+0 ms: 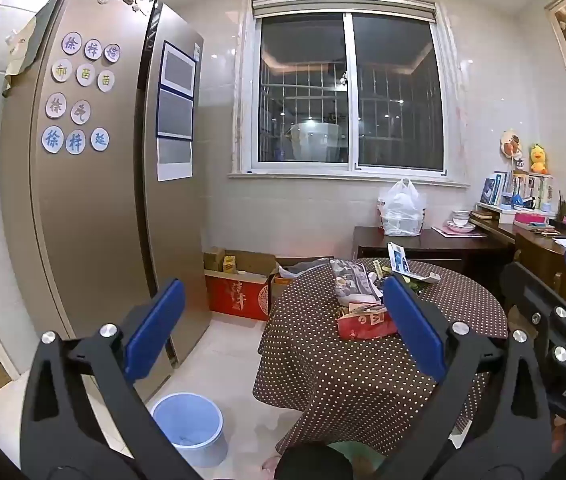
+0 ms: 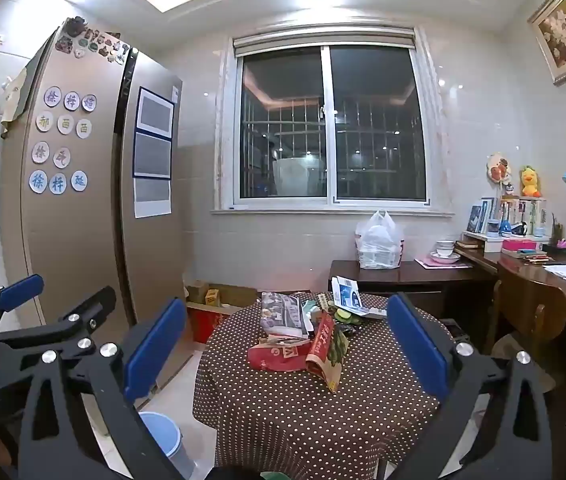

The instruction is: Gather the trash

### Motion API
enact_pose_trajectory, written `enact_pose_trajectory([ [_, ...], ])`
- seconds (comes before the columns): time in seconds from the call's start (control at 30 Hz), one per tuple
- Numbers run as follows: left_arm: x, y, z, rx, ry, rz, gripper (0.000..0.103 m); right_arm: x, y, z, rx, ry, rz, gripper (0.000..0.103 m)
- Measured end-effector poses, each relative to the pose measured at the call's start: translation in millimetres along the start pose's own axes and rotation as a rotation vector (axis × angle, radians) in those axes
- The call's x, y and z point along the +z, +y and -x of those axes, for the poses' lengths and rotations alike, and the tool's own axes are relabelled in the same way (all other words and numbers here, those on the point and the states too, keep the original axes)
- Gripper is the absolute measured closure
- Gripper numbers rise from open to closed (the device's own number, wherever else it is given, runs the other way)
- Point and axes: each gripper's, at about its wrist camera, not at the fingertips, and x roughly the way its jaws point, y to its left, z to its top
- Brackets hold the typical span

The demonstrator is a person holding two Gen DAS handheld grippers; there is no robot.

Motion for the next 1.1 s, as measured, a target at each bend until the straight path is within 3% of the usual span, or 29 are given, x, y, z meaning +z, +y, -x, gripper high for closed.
enact_pose_trajectory([
  [1.1, -2.4, 8.1, 1.8, 0.019, -0.003, -0.005, 0.006, -7.7, 0.6, -3.9, 0.028, 0.017, -0.004, 0.004],
])
